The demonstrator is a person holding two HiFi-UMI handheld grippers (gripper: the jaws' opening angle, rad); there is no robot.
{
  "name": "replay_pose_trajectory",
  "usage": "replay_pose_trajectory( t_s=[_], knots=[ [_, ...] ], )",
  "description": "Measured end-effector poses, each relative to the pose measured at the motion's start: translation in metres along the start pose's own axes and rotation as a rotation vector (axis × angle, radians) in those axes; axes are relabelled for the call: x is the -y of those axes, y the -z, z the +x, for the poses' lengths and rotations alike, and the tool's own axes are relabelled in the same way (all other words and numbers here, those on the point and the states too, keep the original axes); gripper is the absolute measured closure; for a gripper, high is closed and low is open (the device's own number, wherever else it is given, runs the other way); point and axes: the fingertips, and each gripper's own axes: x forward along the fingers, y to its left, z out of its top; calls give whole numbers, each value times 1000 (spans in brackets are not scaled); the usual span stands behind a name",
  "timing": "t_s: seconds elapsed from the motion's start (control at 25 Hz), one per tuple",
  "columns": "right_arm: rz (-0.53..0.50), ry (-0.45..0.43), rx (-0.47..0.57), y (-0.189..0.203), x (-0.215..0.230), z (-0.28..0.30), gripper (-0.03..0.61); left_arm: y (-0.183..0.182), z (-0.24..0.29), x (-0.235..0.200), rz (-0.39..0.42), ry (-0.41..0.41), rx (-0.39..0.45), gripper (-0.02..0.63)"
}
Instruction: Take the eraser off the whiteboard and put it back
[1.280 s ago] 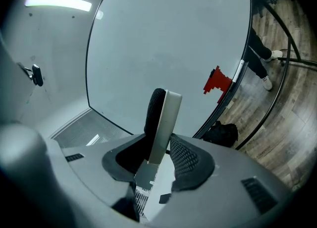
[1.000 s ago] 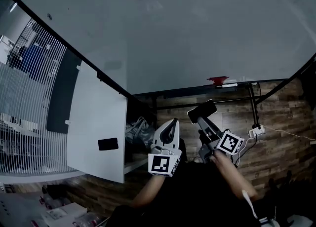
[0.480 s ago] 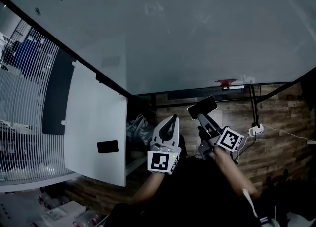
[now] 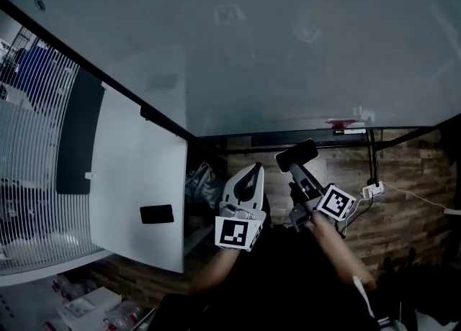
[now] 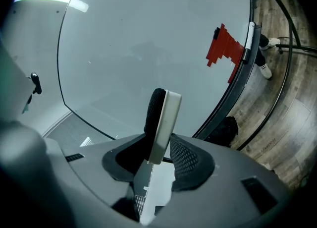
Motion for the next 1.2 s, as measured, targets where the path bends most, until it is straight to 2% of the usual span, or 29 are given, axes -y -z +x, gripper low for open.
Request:
replay_pose_trajectory(
  t_s=[0.32,1.2],
  knots=[
    [33,43,-3,-1,17,16,422,8,8,-12,-50,0,-23,607],
    [75,82,-17,1,42,51,422,26,23,-38,-86,-10,-63,607]
  ],
)
